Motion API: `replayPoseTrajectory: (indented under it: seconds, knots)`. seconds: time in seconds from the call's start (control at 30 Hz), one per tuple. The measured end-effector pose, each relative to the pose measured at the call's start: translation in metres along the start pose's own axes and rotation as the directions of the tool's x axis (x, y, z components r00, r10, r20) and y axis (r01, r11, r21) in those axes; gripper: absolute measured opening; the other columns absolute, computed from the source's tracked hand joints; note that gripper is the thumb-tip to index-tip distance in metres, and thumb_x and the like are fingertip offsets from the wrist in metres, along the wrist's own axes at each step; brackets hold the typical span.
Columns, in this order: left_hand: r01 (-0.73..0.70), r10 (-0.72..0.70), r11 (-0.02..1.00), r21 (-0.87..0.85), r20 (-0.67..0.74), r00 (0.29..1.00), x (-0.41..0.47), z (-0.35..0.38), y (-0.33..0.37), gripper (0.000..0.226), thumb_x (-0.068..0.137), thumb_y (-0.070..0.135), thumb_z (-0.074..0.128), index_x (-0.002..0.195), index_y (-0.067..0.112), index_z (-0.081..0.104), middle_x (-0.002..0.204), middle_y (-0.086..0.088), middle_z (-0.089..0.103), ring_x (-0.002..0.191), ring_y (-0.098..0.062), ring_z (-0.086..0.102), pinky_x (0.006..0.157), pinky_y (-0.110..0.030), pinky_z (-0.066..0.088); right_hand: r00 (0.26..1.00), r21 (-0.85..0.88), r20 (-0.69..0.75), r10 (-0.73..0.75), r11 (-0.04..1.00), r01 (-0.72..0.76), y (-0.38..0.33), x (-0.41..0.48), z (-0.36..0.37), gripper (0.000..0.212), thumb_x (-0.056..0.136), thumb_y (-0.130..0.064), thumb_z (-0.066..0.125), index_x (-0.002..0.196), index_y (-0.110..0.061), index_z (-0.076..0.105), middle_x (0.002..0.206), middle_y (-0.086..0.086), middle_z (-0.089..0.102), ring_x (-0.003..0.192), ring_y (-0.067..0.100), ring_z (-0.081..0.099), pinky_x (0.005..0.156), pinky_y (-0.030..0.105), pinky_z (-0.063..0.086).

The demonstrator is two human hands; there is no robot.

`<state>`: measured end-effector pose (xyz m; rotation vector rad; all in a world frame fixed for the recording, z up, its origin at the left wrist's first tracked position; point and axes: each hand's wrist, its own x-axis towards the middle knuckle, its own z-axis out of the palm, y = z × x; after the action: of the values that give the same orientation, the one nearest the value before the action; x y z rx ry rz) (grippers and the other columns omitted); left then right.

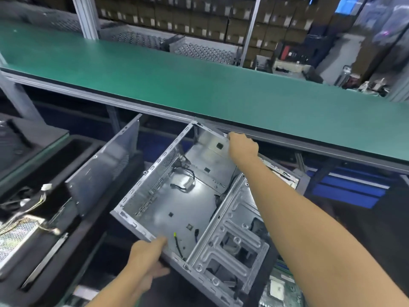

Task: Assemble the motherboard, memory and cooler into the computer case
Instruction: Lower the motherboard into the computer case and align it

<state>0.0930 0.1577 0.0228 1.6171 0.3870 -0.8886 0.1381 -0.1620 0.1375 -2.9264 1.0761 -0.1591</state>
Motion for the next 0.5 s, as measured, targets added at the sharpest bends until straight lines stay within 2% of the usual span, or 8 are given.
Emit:
replayPoseTrajectory:
  seconds: [0.13,0.2,0.27,0.3,0.33,0.37,0.43,0.5]
  knots:
    - [0.109,-0.119,0.989,0.095,0.103,0.988,-0.004,-0.010,0.016,0.024,0.093,0.029,0.055,0.099,0.007,0.062,0.079,-0.018,0.075,0.068,-0.033,0.073,0.059,-0.043,0.060,0.999,0.050,-0.037,-0.013,0.999,0.015,-0.010,0.009,0.017,0.046,0.093,0.003,0.045,0.129,-0.023,0.057,0.114,0.008,0.068,0.095,0.032,0.065,0.071,0.035,0.039]
    - [0.177,-0.263,0.926,0.334,0.231,0.937,-0.008,-0.030,0.030,0.057,0.095,0.059,0.043,0.106,0.006,0.061,0.085,-0.019,0.075,0.080,-0.035,0.074,0.065,-0.040,0.060,0.999,0.042,-0.046,-0.020,0.999,0.022,-0.014,0.013,0.023,0.047,0.093,0.003,0.045,0.130,-0.023,0.057,0.110,0.007,0.069,0.087,0.030,0.063,0.070,0.034,0.039]
    - [0.101,-0.370,0.749,0.655,0.288,0.883,-0.008,-0.054,0.052,0.089,0.083,0.084,0.033,0.103,0.002,0.064,0.088,-0.018,0.075,0.080,-0.031,0.075,0.056,-0.025,0.052,0.998,0.023,-0.055,-0.030,0.999,0.032,-0.020,0.015,0.027,0.048,0.092,0.003,0.044,0.130,-0.023,0.057,0.097,0.004,0.065,0.074,0.026,0.056,0.064,0.032,0.036]
    - [-0.001,-0.299,0.675,0.737,0.276,0.913,-0.007,-0.063,0.066,0.089,0.079,0.086,0.035,0.095,0.004,0.067,0.084,-0.015,0.076,0.073,-0.027,0.075,0.050,-0.021,0.045,0.998,0.017,-0.058,-0.034,0.999,0.035,-0.024,0.016,0.028,0.049,0.091,0.004,0.044,0.129,-0.024,0.057,0.090,0.002,0.061,0.071,0.025,0.053,0.061,0.031,0.033]
    - [-0.142,-0.118,0.625,0.768,0.273,0.955,-0.003,-0.067,0.080,0.079,0.079,0.083,0.041,0.086,0.009,0.067,0.076,-0.008,0.076,0.065,-0.021,0.073,0.046,-0.019,0.041,0.998,0.014,-0.057,-0.037,0.999,0.038,-0.027,0.017,0.029,0.049,0.090,0.004,0.044,0.129,-0.024,0.057,0.087,0.001,0.059,0.069,0.025,0.052,0.061,0.031,0.032]
    - [-0.293,0.127,0.547,0.785,0.268,0.955,0.005,-0.068,0.094,0.066,0.080,0.079,0.047,0.078,0.015,0.065,0.070,-0.001,0.074,0.060,-0.015,0.071,0.045,-0.019,0.040,0.998,0.013,-0.055,-0.041,0.999,0.042,-0.031,0.018,0.030,0.050,0.090,0.004,0.044,0.129,-0.025,0.058,0.088,0.002,0.061,0.069,0.025,0.052,0.062,0.032,0.032]
    - [-0.470,0.550,0.307,0.828,0.249,0.797,0.016,-0.059,0.124,0.043,0.078,0.070,0.059,0.083,0.027,0.059,0.081,0.013,0.069,0.067,-0.005,0.064,0.054,-0.026,0.046,0.997,0.016,-0.050,-0.051,0.999,0.052,-0.039,0.019,0.032,0.053,0.091,0.004,0.043,0.131,-0.027,0.058,0.094,0.003,0.067,0.070,0.025,0.052,0.066,0.033,0.035]
    - [-0.503,0.700,0.184,0.844,0.247,0.670,0.037,-0.048,0.144,0.053,0.076,0.058,0.072,0.112,0.025,0.052,0.112,0.007,0.057,0.097,-0.013,0.058,0.078,-0.034,0.051,0.998,0.018,-0.045,-0.054,0.998,0.055,-0.047,0.019,0.033,0.054,0.091,0.004,0.041,0.131,-0.029,0.058,0.088,0.001,0.061,0.069,0.025,0.051,0.067,0.034,0.034]
